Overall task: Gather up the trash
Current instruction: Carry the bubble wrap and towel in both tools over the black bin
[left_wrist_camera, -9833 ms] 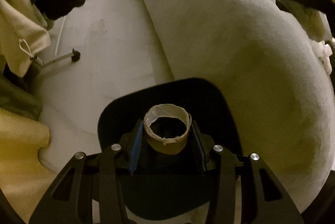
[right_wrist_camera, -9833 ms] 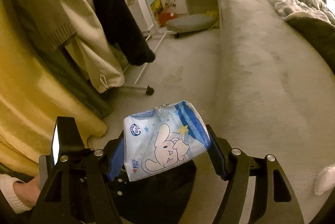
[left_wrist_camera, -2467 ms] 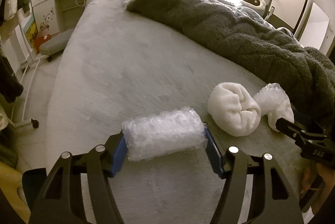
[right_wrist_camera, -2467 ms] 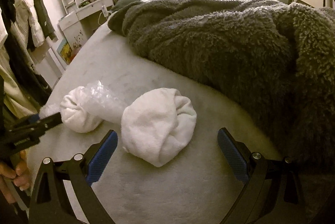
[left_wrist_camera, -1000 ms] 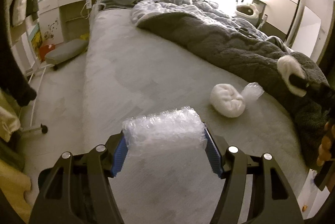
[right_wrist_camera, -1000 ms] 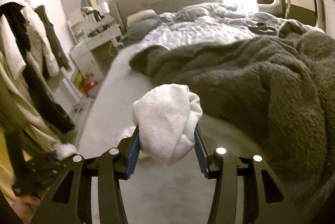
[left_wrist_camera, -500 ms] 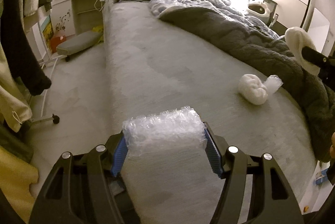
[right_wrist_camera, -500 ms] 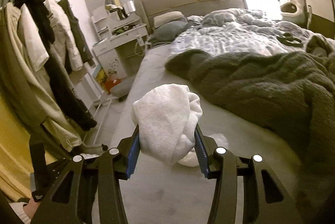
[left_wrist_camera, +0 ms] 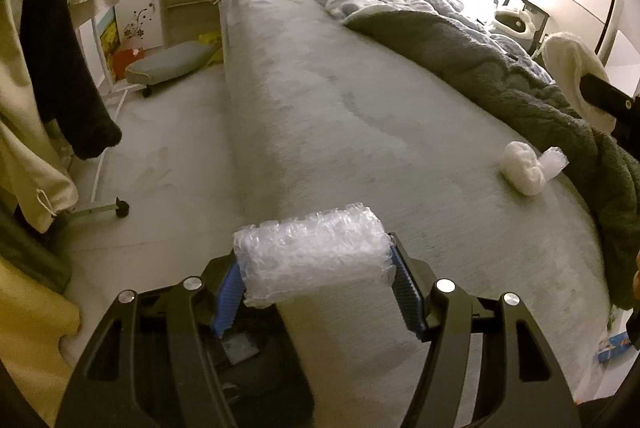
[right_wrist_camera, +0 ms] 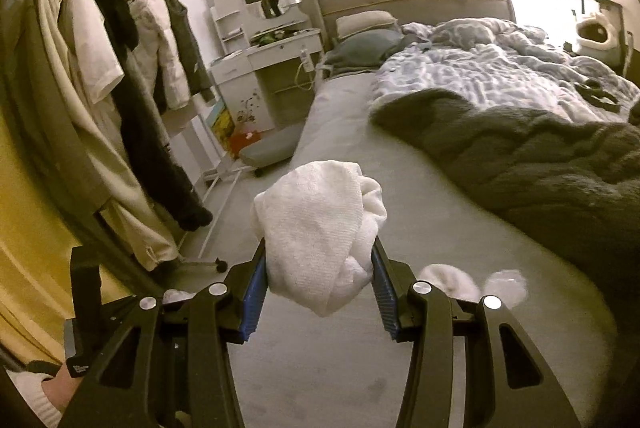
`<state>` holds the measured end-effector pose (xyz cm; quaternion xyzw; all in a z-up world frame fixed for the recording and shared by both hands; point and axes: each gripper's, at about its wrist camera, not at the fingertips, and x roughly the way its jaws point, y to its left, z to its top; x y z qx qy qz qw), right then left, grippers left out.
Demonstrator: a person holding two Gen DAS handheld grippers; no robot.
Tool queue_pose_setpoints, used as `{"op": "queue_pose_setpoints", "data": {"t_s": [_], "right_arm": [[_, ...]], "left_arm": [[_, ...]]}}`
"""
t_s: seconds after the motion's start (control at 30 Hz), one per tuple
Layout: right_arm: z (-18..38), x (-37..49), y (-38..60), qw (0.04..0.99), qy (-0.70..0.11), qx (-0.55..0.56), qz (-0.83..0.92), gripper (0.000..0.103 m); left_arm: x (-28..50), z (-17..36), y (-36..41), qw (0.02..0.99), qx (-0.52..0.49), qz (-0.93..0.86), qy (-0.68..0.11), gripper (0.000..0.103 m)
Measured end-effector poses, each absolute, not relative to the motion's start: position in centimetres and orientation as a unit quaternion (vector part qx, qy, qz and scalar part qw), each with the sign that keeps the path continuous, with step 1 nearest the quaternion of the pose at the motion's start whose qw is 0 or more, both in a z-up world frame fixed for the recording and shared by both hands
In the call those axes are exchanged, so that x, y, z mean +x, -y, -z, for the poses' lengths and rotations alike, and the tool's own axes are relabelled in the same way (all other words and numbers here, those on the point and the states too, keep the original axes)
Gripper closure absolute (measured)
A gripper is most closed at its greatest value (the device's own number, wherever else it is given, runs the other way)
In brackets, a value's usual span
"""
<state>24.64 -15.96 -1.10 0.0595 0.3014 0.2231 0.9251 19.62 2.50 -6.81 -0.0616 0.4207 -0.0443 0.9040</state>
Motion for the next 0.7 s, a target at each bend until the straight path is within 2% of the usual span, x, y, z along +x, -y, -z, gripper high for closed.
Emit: {"op": "queue_pose_setpoints", "data": {"t_s": [0.7], "right_arm": [[3.0, 25.2, 4.7, 0.891, -0.335, 0.012, -0.306, 0.055]], "left_arm": [[18.2, 9.4, -11.3, 0.891, -0.071, -0.001, -0.448, 0.035]]}}
